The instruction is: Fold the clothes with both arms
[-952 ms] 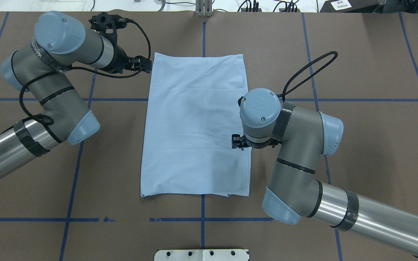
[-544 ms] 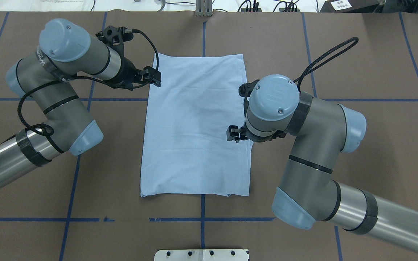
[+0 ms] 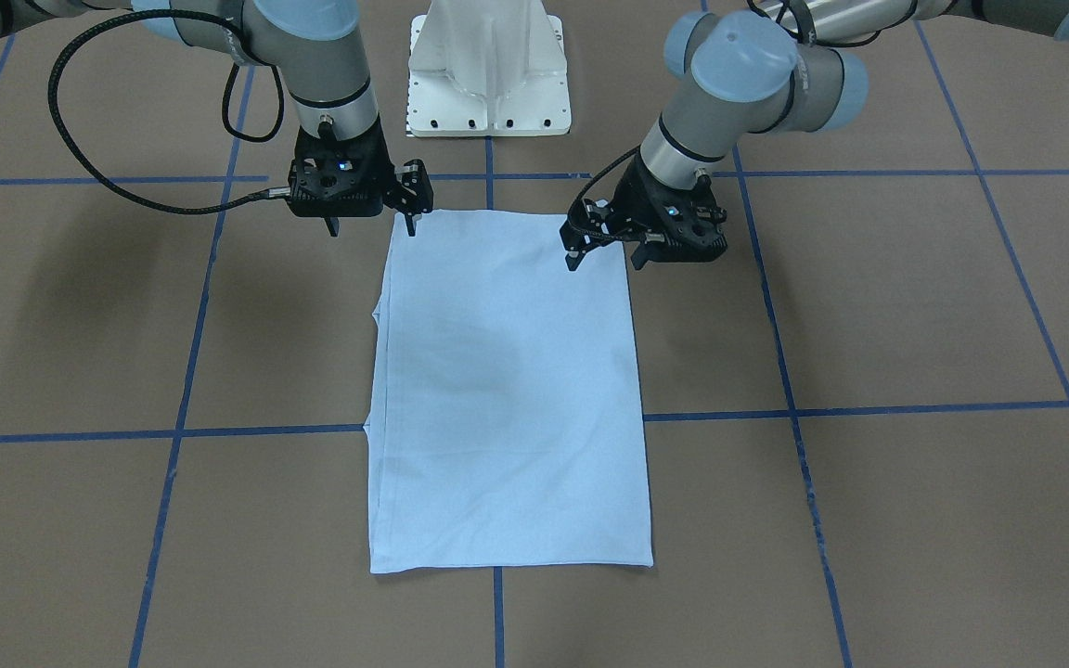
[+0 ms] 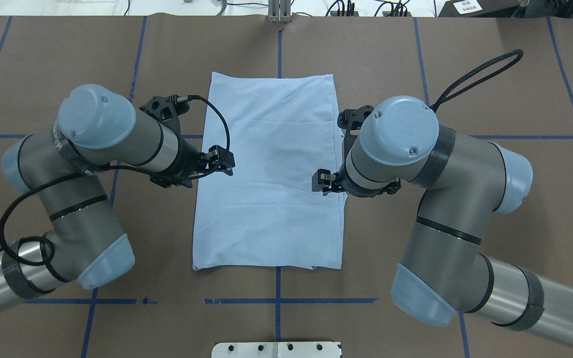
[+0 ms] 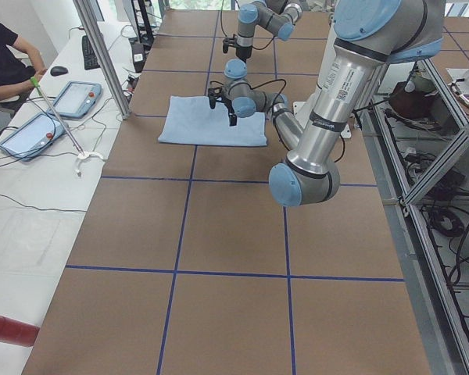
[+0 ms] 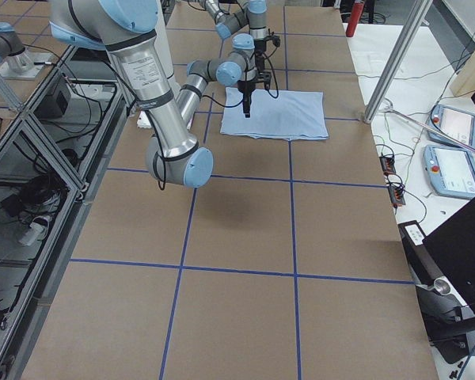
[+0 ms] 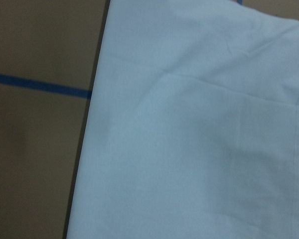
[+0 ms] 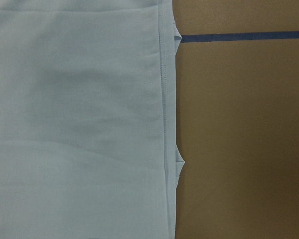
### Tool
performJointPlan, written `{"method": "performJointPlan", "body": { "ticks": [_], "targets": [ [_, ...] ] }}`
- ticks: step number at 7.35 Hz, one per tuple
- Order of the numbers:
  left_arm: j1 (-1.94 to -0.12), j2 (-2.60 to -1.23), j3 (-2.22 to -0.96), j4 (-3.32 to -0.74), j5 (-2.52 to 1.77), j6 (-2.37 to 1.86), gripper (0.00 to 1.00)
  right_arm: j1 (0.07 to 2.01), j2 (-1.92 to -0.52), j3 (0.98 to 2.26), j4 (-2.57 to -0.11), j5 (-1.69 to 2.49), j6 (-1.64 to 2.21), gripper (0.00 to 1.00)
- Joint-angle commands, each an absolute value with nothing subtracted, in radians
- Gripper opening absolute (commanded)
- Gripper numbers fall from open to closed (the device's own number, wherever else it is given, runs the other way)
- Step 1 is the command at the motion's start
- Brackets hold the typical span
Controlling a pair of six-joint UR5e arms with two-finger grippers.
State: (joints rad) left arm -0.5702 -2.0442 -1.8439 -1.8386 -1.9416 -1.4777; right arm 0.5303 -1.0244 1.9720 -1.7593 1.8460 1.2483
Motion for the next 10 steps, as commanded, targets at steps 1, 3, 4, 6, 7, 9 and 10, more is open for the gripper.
{"method": "performJointPlan", "body": {
  "ticks": [1,3,4,6,7,9,10],
  "targets": [
    [-0.401,-1.985,-1.91,-1.767,-1.784,-1.668,1.0,0.529,-1.052,2.011,-1.758,1.845,1.296,1.0],
    [-0.354,-1.979,-1.896,-1.75,-1.746,-1.749,1.0,0.528,-1.052,2.011,-1.758,1.845,1.307,1.0],
    [-0.348,-1.956,-1.896,-1.744,-1.718,-1.75,1.0,0.528,-1.052,2.01,-1.758,1.845,1.307,1.0],
    [-0.333,-1.933,-1.896,-1.743,-1.712,-1.761,0.98,0.528,-1.051,2.008,-1.758,1.844,1.307,1.0],
    [-0.325,-1.93,-1.896,-1.741,-1.71,-1.764,0.97,0.528,-1.051,2.008,-1.758,1.845,1.307,1.0],
    [-0.302,-1.921,-1.896,-1.74,-1.69,-1.769,0.93,0.528,-1.051,2.008,-1.758,1.844,1.307,1.0],
    [-0.304,-1.922,-1.896,-1.738,-1.69,-1.77,0.89,0.528,-1.051,2.008,-1.758,1.844,1.307,1.0]
  ]
}}
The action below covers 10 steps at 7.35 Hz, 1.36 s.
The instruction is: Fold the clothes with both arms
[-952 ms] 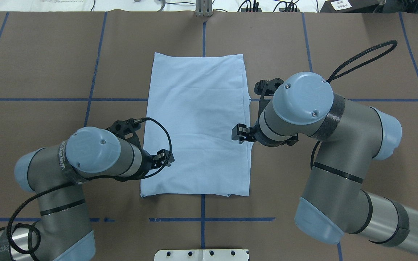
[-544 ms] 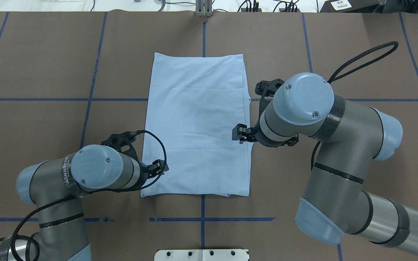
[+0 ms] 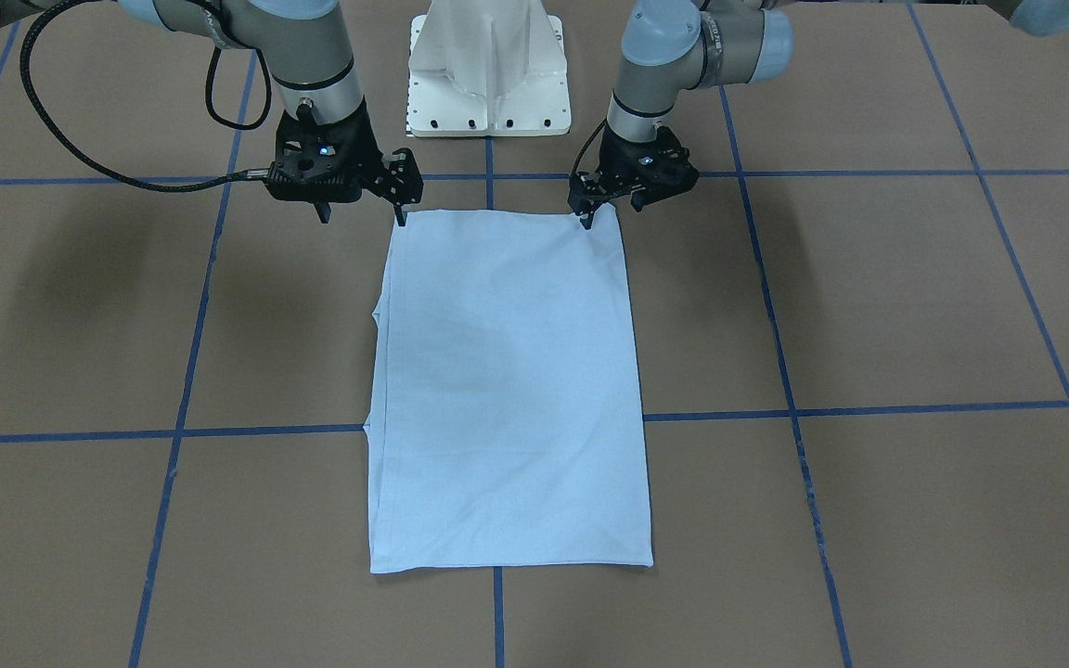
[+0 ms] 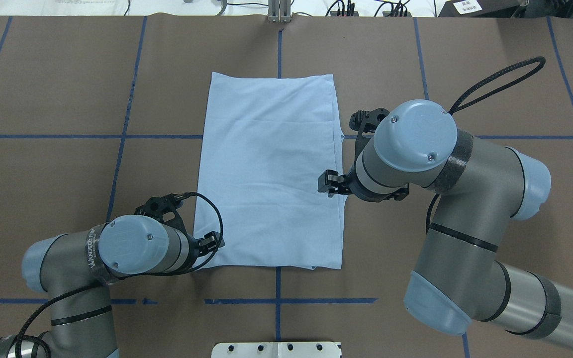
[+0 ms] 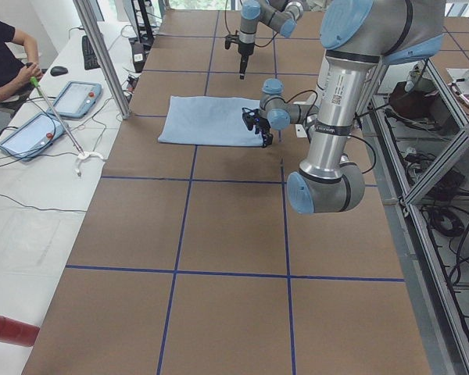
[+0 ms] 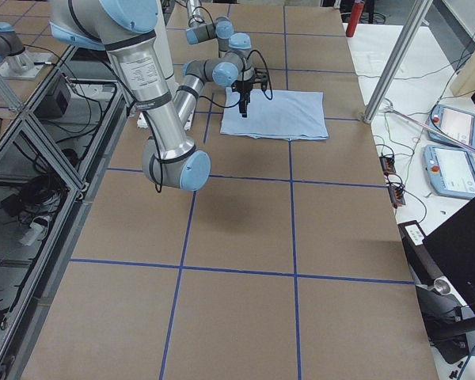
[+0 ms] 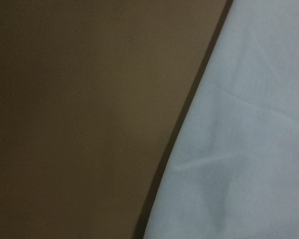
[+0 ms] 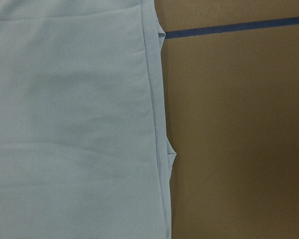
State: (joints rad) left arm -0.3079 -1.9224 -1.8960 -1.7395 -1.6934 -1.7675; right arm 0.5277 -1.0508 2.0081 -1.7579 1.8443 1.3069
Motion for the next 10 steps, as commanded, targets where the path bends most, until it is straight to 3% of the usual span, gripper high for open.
{"method": "performJointPlan", "body": {
  "ticks": [1,3,10],
  "targets": [
    [-0.304,-1.922,-1.893,-1.738,-1.69,-1.77,0.85,0.528,-1.051,2.008,-1.758,1.844,1.307,1.0],
    [-0.304,-1.922,-1.891,-1.738,-1.69,-1.77,0.7,0.529,-1.052,2.008,-1.758,1.845,1.307,1.0],
    [-0.293,-1.924,-1.888,-1.738,-1.69,-1.773,0.63,0.529,-1.06,2.006,-1.758,1.845,1.307,1.0]
  ]
}}
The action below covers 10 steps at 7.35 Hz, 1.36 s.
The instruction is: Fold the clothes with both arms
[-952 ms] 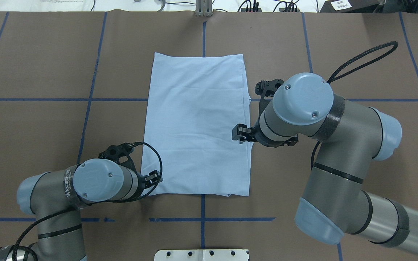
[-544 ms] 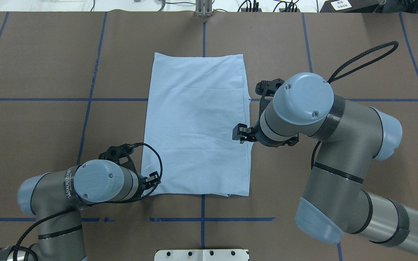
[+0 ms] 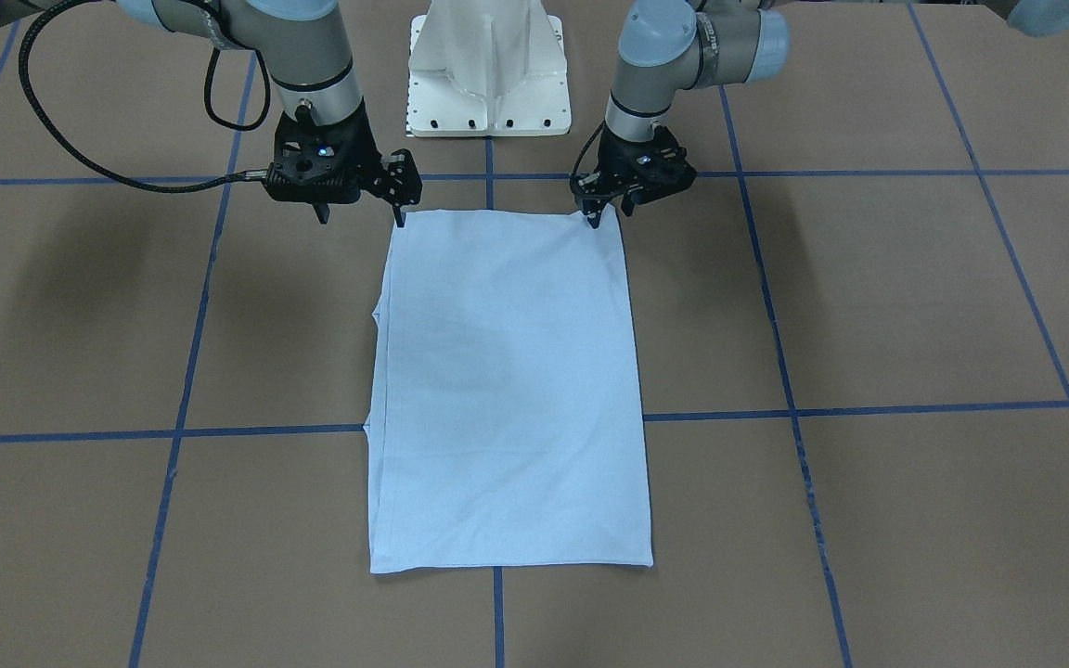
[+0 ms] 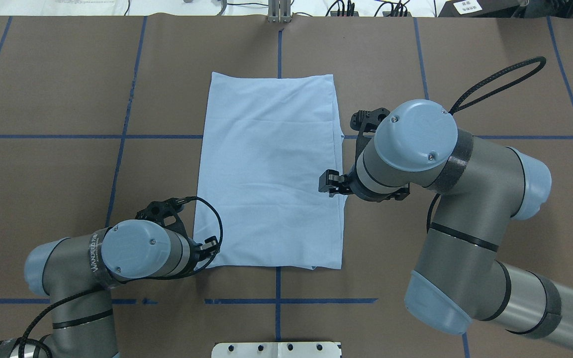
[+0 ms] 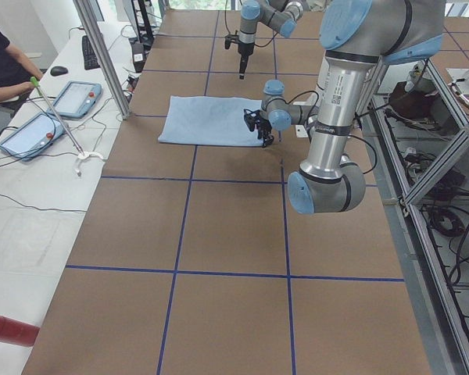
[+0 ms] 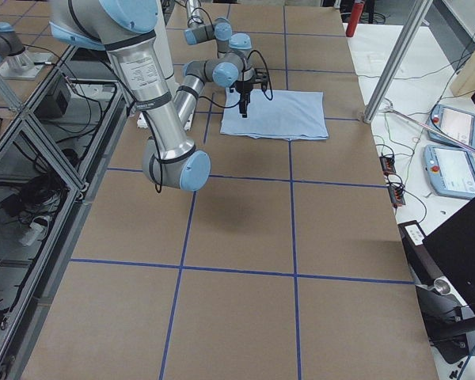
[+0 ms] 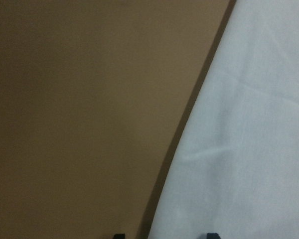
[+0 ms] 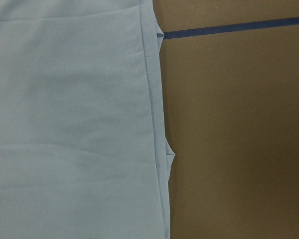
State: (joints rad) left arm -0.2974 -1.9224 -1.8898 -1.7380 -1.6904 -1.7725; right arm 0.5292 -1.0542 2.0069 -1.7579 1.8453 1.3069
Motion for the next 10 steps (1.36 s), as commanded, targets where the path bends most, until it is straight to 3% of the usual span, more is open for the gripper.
{"method": "performJointPlan", "body": {
  "ticks": [1,5,6,10],
  "targets": [
    [-0.293,-1.925,-1.887,-1.738,-1.69,-1.773,0.61,0.529,-1.06,2.008,-1.758,1.845,1.307,1.0],
    [-0.291,-1.934,-1.888,-1.738,-1.69,-1.781,0.06,0.529,-1.058,2.01,-1.758,1.845,1.307,1.0],
    [-0.29,-1.936,-1.89,-1.74,-1.69,-1.781,0.0,0.529,-1.058,2.011,-1.758,1.845,1.308,1.0],
    [-0.284,-1.934,-1.922,-1.673,-1.692,-1.778,0.0,0.528,-1.068,2.013,-1.758,1.845,1.348,1.0]
  ]
}}
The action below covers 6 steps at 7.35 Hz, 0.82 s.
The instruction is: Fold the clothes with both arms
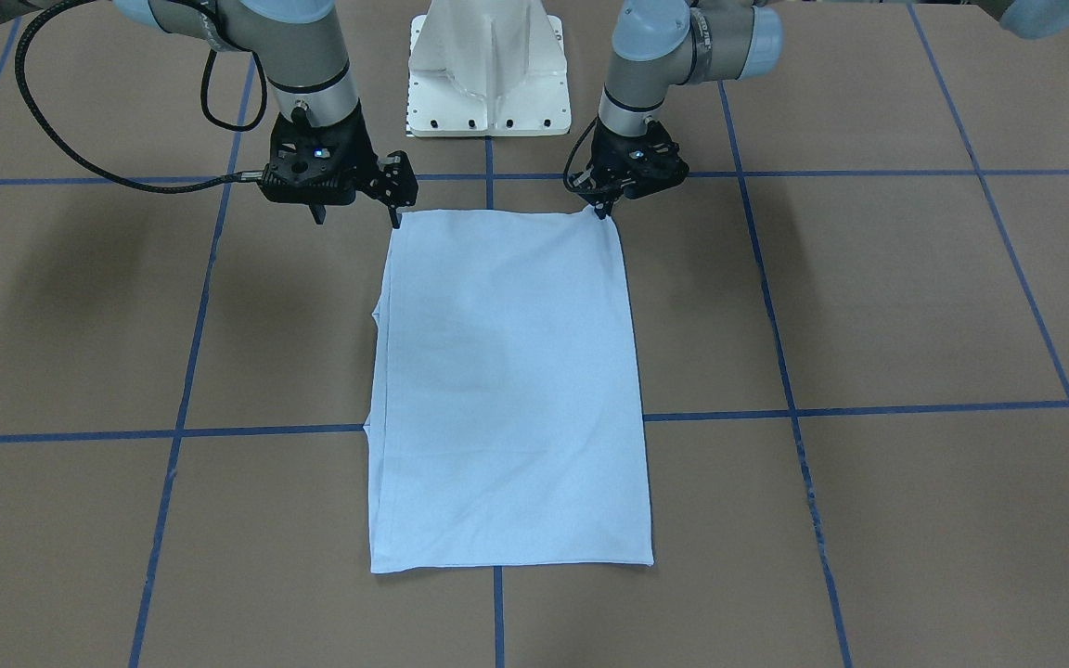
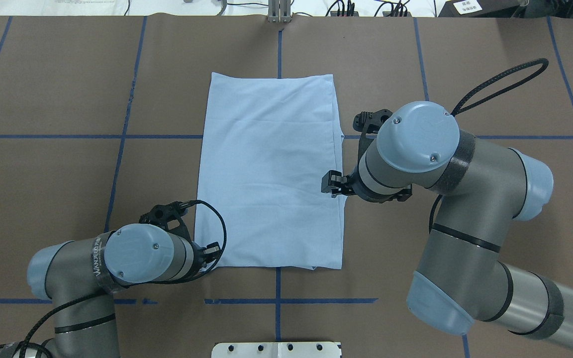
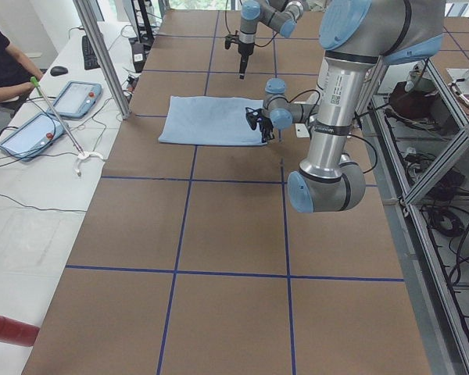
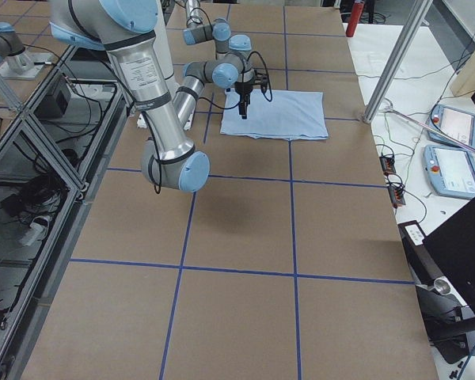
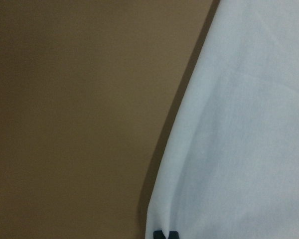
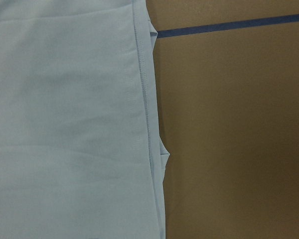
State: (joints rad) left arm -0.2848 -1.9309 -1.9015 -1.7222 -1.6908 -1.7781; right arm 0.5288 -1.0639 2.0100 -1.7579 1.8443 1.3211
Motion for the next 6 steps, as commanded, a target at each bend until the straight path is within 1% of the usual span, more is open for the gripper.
{"method": "performJointPlan", "body": {
  "ticks": [1,2,4,6],
  "targets": [
    [-0.284,-1.937,-1.972,-1.616,-1.692,-1.776,0.0,0.509,-1.069,2.014,-1.758,1.844,1.395,1.0],
    [-0.284,-1.939,-2.0,-1.588,-1.695,-1.772,0.0,0.483,-1.068,2.016,-1.743,1.842,1.464,1.0],
    [-0.282,-1.954,-2.0,-1.586,-1.7,-1.767,0.0,0.383,-1.11,2.011,-1.608,1.774,1.668,1.0],
    [-0.284,-1.962,-1.999,-1.586,-1.7,-1.766,0.0,0.292,-1.114,1.991,-1.603,1.686,1.866,1.0]
  ]
}}
